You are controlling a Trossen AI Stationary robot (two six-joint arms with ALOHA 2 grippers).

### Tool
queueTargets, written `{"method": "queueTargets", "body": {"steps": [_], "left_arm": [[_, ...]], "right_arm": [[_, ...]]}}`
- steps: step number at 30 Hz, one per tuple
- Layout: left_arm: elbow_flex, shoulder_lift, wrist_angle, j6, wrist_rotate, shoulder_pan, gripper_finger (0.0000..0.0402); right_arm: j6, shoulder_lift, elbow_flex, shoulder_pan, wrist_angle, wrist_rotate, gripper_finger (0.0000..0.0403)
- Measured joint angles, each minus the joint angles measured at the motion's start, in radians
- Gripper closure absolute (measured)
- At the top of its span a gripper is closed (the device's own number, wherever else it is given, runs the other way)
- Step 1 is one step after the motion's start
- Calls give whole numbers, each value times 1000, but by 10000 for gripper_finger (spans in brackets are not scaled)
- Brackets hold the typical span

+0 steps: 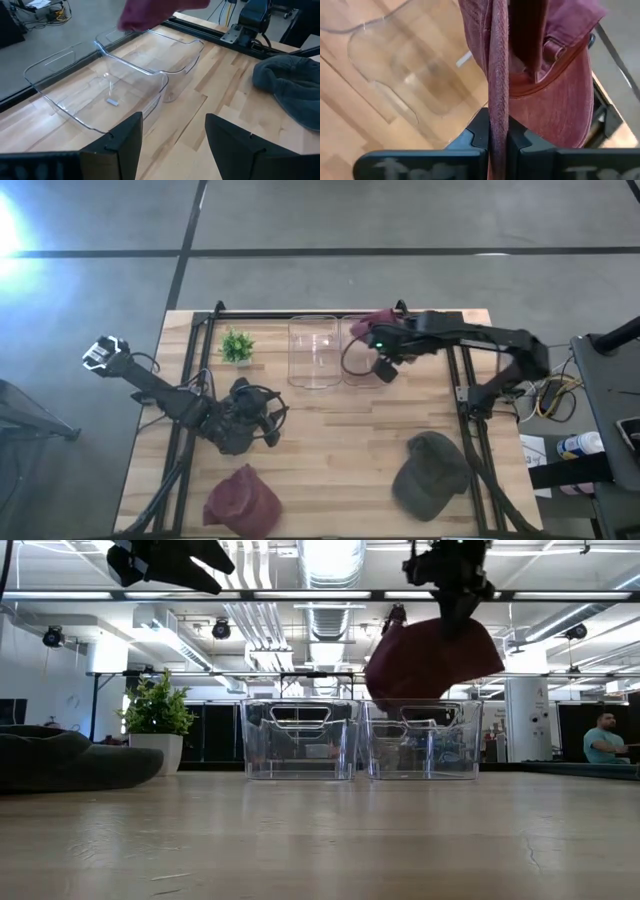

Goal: Pick & Place hat
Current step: Put the right red cap into the right transparent bin

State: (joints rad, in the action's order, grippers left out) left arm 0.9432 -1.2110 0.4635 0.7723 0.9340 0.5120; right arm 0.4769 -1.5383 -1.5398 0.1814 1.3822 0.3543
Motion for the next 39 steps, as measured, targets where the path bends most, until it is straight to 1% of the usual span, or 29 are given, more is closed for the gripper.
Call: {"method": "queueTargets", "body": {"steps": [5, 10, 13, 17, 21, 27, 31, 34, 39], "left_arm": [[0, 0, 1, -6, -1, 0, 191], [-3, 0, 16, -16, -1, -2, 191], [-12, 0, 41, -14, -2, -3, 191], [-16, 0, 80, -4, -33, -2, 191], [-16, 0, 105, -3, -59, -2, 191], [-16, 0, 110, -43, -59, -2, 191], [-16, 0, 111, -72, -59, -2, 191], [-16, 0, 112, -94, -59, -2, 191], [-16, 0, 112, -110, -59, -2, 191]], "right_arm": [[83, -159, -193, -13, 180, -116, 390], [153, -269, -321, -34, 191, -214, 390], [204, -324, -356, -34, 186, -225, 390], [248, -363, -350, -34, 188, -223, 390], [294, -366, -287, -36, 188, -207, 390], [388, -355, -199, -42, 195, -310, 390], [446, -356, -193, -60, 192, -325, 389], [473, -356, -194, -62, 190, -336, 373], [515, -356, -207, -61, 180, -340, 324]]}}
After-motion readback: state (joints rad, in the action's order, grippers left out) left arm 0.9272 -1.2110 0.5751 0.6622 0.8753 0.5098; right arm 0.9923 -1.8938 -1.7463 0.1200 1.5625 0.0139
